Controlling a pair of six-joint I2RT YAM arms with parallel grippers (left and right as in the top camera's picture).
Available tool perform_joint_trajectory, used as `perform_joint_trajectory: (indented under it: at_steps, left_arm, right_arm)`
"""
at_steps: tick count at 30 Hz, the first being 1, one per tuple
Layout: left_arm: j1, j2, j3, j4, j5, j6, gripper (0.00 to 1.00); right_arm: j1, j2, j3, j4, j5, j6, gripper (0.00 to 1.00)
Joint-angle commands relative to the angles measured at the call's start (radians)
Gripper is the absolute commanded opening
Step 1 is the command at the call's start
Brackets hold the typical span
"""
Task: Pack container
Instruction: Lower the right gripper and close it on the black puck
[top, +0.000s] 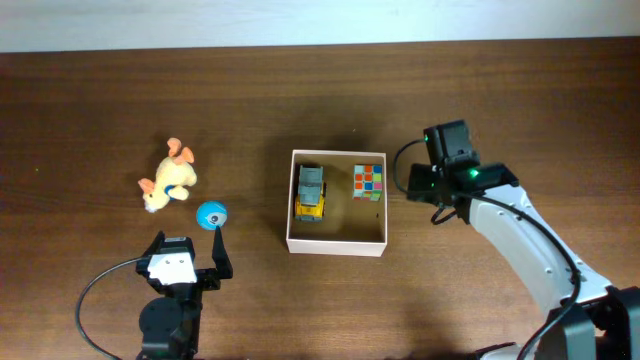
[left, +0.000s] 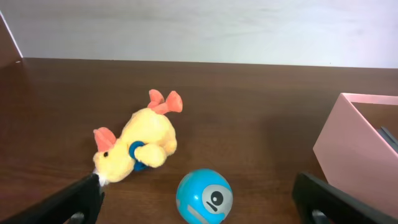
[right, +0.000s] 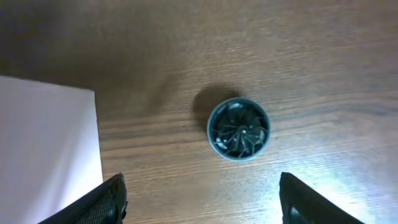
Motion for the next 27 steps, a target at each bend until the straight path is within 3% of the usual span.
perform_joint_trajectory:
  at_steps: [1, 8, 14, 27]
  left_arm:
    - [0.003, -0.006, -0.005, -0.001, 0.006, 0.019, 0.99]
    - [0.003, -0.006, -0.005, -0.001, 0.006, 0.019, 0.99]
    - [0.003, -0.006, -0.005, -0.001, 0.006, 0.018, 0.99]
    - [0.003, -0.006, -0.005, -0.001, 0.006, 0.018, 0.99]
  right_arm:
    - [-0.008, 0.009, -0.033, 0.044, -0.020, -0.099, 0.73]
    - [-0.050, 0.033, -0.130, 0.161, -0.021, -0.101, 0.74]
    - [-0.103, 0.035, -0.218, 0.276, -0.081, -0.147, 0.86]
    - [-0.134, 0.153, -0.228, 0.394, -0.100, -0.164, 0.85]
